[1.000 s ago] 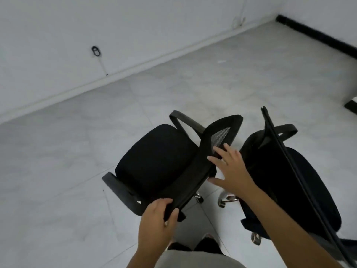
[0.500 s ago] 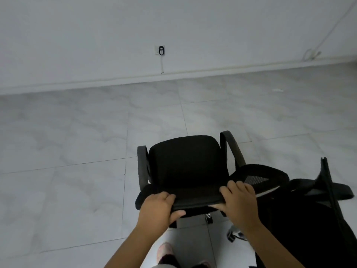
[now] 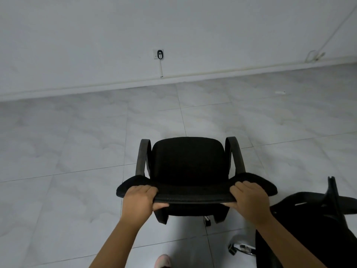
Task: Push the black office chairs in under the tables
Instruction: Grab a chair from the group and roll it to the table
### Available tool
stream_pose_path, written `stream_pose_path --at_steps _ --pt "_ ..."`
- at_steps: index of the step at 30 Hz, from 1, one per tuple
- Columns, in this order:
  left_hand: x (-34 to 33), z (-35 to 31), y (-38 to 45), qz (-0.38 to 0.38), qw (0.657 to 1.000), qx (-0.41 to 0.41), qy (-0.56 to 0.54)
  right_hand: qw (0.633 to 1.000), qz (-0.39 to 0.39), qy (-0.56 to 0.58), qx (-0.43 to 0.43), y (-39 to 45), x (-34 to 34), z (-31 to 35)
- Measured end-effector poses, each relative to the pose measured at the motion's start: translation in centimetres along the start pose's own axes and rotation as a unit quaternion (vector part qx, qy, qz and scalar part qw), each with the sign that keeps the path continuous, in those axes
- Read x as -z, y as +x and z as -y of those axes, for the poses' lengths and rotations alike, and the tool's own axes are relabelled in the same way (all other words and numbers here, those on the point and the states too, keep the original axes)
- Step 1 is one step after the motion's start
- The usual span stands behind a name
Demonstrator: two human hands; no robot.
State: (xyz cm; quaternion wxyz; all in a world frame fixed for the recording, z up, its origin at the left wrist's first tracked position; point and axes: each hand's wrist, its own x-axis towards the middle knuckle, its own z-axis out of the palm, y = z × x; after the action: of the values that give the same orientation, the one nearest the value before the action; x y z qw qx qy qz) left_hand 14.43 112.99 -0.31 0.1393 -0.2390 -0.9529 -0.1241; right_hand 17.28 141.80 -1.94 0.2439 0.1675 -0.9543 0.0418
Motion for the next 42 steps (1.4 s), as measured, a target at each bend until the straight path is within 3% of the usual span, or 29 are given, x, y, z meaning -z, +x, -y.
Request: stream_pose_path --at_steps 5,12,22,29,32,38,42 --pt "-1.7 -0.9 4.7 -0.009 1.000 0.013 0.014 0.997 0.060 -0.033 -0.020 3.9 -1.3 -3.9" --pt "-5.2 0.8 13.6 -0.036 0.999 0.012 0.024 0.995 0.057 -0.040 -0.071 10.8 -4.5 -9.6" --pt "-7.6 2.7 22.6 0.029 0.998 0.045 0.032 0.995 0.087 -0.015 -0.037 18.3 -8.7 -16.6" --pt "-9.9 0.9 27.6 0.094 0.988 0.107 0.065 0.997 0.057 0.025 0.038 25.5 -12.5 -23.6" --pt "-9.9 0.6 30.5 0.191 0.963 0.181 0.063 0.993 0.060 0.066 0.080 29.6 -14.3 -26.0" --pt "-11.0 -0.3 33.9 0.089 0.944 0.316 0.020 0.972 0.095 0.103 0.190 36.5 -17.6 -29.2" --pt "-11.7 -1.0 36.1 0.006 0.933 0.359 0.000 0.950 0.081 0.147 0.263 40.7 -20.1 -30.3"
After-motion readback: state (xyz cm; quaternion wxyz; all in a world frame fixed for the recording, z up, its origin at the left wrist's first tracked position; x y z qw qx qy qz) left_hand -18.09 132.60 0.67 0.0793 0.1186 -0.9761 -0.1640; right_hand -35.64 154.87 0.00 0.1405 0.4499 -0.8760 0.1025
